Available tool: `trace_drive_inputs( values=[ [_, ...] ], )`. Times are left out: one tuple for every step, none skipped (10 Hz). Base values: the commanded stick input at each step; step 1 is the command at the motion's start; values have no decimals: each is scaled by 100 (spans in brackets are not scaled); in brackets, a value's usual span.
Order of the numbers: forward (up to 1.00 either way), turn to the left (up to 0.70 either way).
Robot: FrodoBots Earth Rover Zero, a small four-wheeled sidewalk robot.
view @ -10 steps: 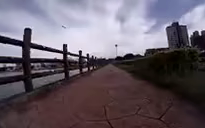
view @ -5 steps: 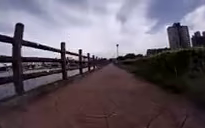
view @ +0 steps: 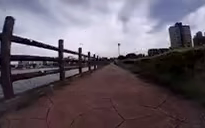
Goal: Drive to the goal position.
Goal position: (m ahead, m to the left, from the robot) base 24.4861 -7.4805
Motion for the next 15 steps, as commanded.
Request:
trace_drive_inputs(
  values=[
    [70,11],
    [70,11],
    [70,11],
    [70,11],
    [70,11],
    [70,11],
    [70,11],
    [70,11],
    [70,11],
    [70,11],
    [70,11],
    [70,11],
    [70,11],
    [70,5],
    [70,-15]
  ],
)
